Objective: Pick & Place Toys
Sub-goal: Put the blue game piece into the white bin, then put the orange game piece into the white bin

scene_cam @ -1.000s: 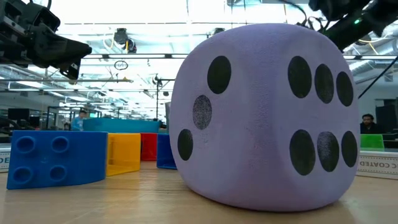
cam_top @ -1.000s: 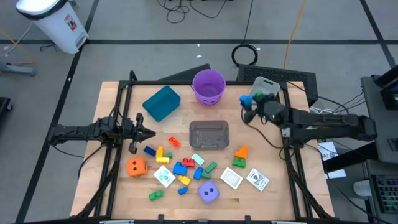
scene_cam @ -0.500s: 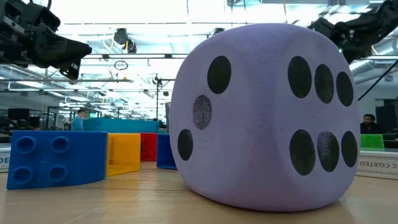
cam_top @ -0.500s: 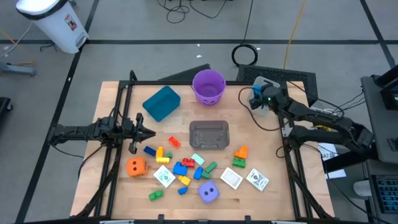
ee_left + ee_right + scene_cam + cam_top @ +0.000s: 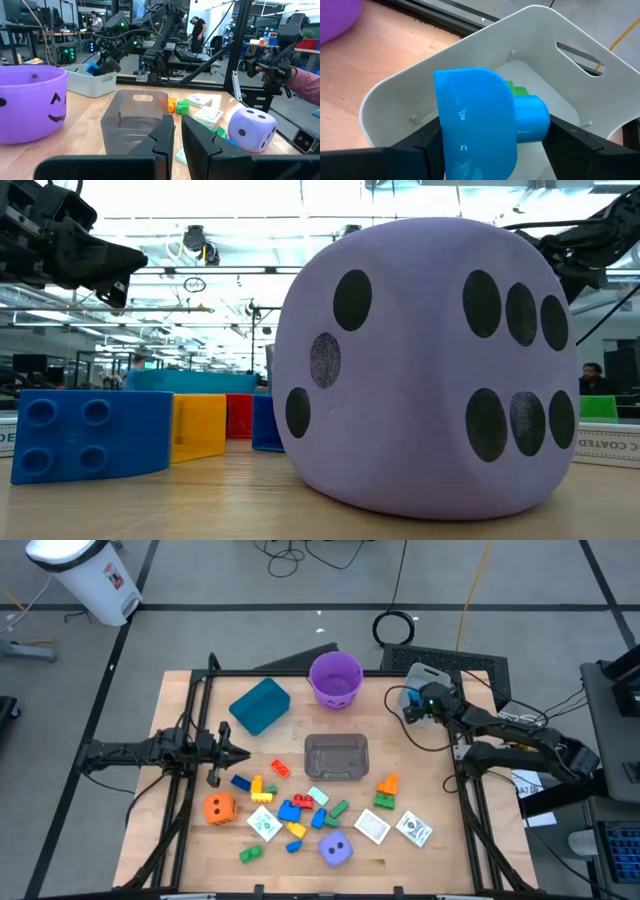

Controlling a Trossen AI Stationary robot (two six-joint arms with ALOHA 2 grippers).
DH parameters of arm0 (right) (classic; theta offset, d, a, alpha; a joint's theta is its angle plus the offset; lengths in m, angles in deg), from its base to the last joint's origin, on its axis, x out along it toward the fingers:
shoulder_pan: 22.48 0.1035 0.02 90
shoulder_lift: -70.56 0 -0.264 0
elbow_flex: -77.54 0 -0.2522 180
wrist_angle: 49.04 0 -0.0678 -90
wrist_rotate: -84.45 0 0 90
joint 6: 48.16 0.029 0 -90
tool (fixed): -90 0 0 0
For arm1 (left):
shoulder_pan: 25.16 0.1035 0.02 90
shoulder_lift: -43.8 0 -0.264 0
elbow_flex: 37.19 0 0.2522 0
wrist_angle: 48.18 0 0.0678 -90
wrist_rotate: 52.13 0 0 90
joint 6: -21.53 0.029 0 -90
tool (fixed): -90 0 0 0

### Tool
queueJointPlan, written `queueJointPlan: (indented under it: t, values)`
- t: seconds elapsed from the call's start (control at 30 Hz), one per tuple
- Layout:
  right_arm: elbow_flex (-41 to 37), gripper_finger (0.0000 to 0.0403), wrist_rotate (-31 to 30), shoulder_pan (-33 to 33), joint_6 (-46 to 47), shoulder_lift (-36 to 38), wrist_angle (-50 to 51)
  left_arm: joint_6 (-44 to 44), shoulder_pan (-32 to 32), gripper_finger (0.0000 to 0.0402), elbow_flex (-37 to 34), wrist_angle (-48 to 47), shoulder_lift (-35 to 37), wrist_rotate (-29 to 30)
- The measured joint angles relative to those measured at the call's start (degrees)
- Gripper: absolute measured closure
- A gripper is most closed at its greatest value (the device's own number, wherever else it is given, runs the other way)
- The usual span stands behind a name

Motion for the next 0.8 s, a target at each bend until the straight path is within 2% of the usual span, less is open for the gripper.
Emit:
queueJointPlan:
  t: [0.2,0.5,0.67,0.8]
  values:
    - [0.0,0.0150,0.0,0.0,-0.3,0.0,0.0,0.0,0.0,0.0360,0.0,0.0,0.0,0.0]
    - [0.0,0.0073,0.7,0.0,-0.2,0.0,0.0,0.0,0.0,0.0360,0.0,0.0,0.0,0.0]
    - [-0.1,0.0054,3.6,0.1,0.0,1.5,0.0,0.0,0.0,0.0360,0.0,0.0,0.0,0.0]
    - [-0.1,0.0055,9.2,0.1,1.3,4.9,-0.6,0.0,0.0,0.0360,0.0,0.0,0.0,0.0]
